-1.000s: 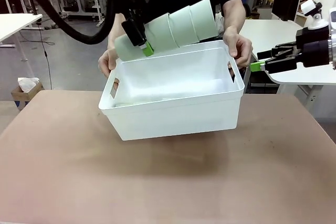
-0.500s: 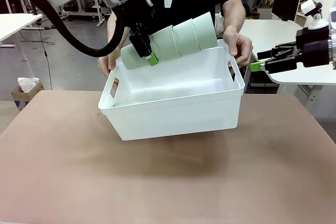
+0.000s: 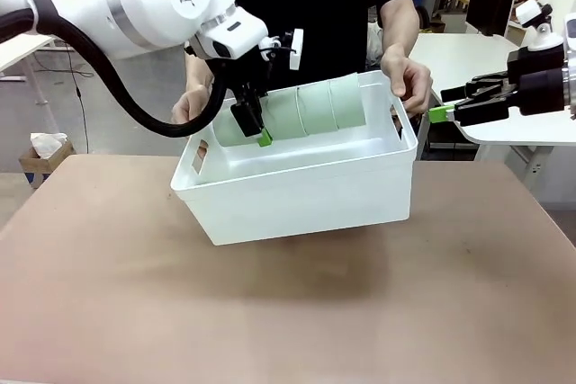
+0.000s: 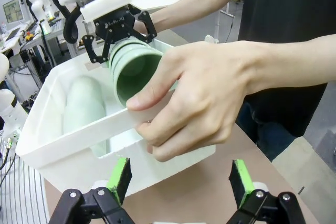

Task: Stack the cups and store them in the basket.
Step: Place the stack of Reusable plastic cups into the Pantry Basket.

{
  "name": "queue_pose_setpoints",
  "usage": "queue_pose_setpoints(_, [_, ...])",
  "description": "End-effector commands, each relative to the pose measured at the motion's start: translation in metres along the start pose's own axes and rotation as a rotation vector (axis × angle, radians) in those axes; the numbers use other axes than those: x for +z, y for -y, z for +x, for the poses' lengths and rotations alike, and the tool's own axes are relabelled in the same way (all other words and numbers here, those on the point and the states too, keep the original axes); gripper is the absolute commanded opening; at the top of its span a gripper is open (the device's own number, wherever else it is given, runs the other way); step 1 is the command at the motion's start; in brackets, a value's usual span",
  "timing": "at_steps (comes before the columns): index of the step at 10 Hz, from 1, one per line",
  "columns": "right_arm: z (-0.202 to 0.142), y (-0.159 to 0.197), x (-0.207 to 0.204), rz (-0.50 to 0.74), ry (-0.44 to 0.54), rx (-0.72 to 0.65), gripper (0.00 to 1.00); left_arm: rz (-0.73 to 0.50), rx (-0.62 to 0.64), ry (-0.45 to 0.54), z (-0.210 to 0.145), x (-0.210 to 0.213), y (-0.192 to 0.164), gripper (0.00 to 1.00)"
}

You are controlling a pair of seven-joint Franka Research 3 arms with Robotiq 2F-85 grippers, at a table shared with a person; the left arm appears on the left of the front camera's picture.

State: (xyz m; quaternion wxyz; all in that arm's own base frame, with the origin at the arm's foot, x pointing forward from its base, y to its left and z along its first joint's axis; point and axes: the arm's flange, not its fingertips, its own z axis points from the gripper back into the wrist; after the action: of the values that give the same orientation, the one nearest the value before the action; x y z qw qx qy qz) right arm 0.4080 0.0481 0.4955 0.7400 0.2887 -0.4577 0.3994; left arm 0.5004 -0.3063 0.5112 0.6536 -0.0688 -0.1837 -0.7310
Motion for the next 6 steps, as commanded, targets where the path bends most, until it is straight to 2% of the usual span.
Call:
queue_pose_setpoints(1, [0.002, 0.000, 0.001, 0.002, 0.005, -0.017, 1.00, 0.007, 0.017, -0.051, 0.009, -0.012, 0.000, 0.85])
queue_pose_setpoints(6, [0.002, 0.000, 0.001, 0.002, 0.005, -0.017, 1.00, -0.001, 0.044, -0.074, 0.016, -0.046, 0.007, 0.85])
